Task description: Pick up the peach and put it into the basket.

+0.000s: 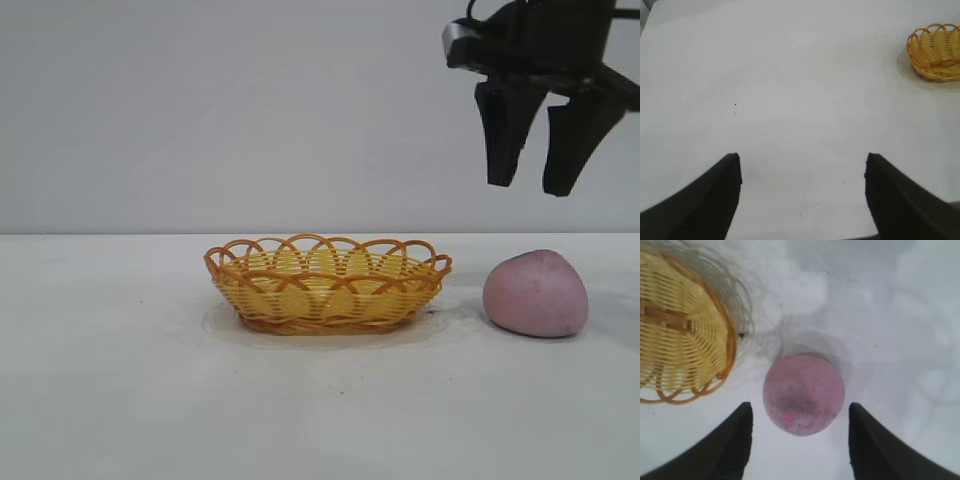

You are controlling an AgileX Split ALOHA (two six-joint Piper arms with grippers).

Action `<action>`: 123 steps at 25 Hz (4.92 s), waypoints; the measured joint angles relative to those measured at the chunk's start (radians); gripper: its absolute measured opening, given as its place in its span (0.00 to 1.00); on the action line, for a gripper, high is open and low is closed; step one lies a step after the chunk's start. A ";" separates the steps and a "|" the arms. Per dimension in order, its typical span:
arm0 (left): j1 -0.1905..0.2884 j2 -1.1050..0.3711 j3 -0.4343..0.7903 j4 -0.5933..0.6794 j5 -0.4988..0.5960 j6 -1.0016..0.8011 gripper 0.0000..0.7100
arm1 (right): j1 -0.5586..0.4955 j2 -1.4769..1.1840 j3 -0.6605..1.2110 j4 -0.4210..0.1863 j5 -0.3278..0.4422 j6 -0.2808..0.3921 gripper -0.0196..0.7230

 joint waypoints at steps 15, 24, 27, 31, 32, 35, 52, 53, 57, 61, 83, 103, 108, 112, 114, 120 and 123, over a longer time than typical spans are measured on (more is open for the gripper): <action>0.000 0.000 0.000 0.000 0.000 0.000 0.65 | 0.058 -0.012 0.251 -0.095 -0.120 0.056 0.51; 0.000 0.000 0.000 0.000 0.000 0.000 0.65 | 0.058 -0.012 0.263 -0.093 -0.222 0.059 0.51; 0.000 0.000 0.000 0.000 0.000 0.000 0.65 | 0.058 -0.012 0.263 -0.091 -0.206 0.063 0.51; 0.000 0.000 0.000 0.000 0.000 0.000 0.65 | 0.058 -0.012 0.265 -0.097 -0.224 0.063 0.51; 0.000 0.000 0.000 0.000 0.000 0.000 0.65 | 0.058 -0.012 0.265 -0.097 -0.240 0.063 0.51; 0.000 0.000 0.000 0.000 0.000 0.000 0.65 | 0.058 -0.012 0.265 -0.097 -0.265 0.065 0.37; 0.000 0.000 0.000 0.000 0.000 0.000 0.65 | 0.058 -0.020 0.265 -0.126 -0.243 0.029 0.03; 0.000 0.000 0.000 0.000 0.000 0.000 0.65 | 0.058 -0.032 0.263 -0.130 -0.239 0.029 0.03; 0.000 0.000 0.000 0.000 0.000 0.000 0.65 | 0.058 -0.103 0.197 -0.161 -0.184 0.029 0.03; 0.000 0.000 0.000 0.000 0.000 0.000 0.65 | 0.058 -0.174 0.089 -0.140 -0.143 0.019 0.03; 0.000 0.000 0.000 0.000 0.000 0.000 0.65 | 0.270 0.028 0.039 0.010 -0.242 0.006 0.03; 0.000 0.000 0.000 0.000 0.000 0.000 0.65 | 0.270 0.056 0.002 0.021 -0.223 -0.014 0.60; 0.000 0.000 0.000 0.000 0.000 0.000 0.65 | 0.239 0.031 -0.098 -0.031 -0.165 -0.014 0.60; 0.000 0.000 0.000 0.000 0.000 0.000 0.65 | 0.142 0.027 -0.173 -0.065 -0.101 -0.014 0.60; 0.000 0.000 0.000 0.000 0.000 0.000 0.65 | 0.085 0.027 -0.189 -0.089 -0.083 -0.012 0.60; 0.000 0.000 0.000 0.000 0.000 0.000 0.65 | -0.088 0.025 -0.191 -0.157 -0.067 -0.012 0.60; 0.000 0.000 0.000 0.000 0.000 0.000 0.65 | -0.171 0.025 -0.191 -0.162 -0.060 -0.012 0.60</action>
